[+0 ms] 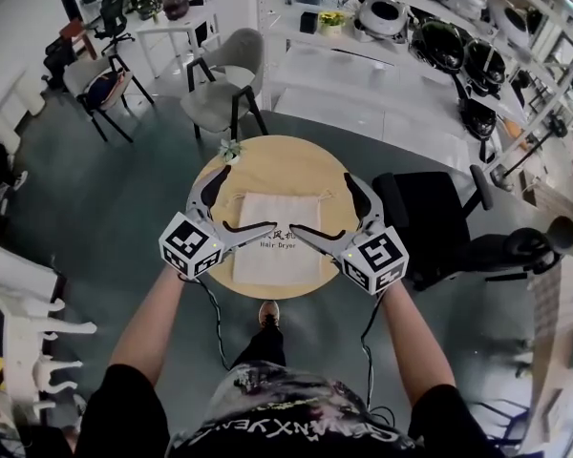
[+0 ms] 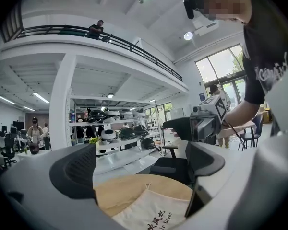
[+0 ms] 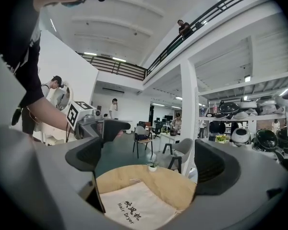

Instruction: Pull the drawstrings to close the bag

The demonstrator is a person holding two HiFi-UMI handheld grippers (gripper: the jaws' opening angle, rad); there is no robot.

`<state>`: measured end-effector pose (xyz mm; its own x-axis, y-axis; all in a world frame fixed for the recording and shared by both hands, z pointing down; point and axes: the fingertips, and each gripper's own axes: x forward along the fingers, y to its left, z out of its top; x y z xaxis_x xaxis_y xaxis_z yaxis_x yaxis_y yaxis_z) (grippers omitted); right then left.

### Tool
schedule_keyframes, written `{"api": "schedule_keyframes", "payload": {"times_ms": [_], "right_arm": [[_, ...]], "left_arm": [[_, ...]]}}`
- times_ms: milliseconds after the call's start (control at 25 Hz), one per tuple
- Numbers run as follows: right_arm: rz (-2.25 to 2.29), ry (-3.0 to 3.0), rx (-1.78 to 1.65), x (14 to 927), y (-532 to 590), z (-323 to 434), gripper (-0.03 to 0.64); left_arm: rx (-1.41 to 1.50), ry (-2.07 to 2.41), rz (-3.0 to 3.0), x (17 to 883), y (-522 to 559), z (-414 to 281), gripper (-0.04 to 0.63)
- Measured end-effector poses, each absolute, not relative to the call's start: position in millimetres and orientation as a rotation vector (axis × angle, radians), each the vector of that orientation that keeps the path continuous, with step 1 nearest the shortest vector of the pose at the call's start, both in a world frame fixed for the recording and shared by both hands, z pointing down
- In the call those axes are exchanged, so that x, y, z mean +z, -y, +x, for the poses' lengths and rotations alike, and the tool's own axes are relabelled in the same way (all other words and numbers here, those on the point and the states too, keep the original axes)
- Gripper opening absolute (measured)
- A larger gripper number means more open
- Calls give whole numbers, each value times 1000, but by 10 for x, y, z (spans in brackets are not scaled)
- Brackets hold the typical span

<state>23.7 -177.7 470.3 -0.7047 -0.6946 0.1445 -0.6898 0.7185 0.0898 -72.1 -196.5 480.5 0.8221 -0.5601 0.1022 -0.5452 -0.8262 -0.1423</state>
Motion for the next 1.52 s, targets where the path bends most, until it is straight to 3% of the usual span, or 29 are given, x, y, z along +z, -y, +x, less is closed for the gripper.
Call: {"api": "schedule_keyframes", "payload": {"times_ms": [800, 1520], "right_arm": [[1200, 2699, -5, 4673, 3151, -85, 586], [1207, 2692, 43, 4782, 3592, -66, 586]], "left_arm": [[-192, -793, -2956, 4824, 3399, -1023, 588], [-208, -800, -2990, 4961, 3858, -1006, 588]]}}
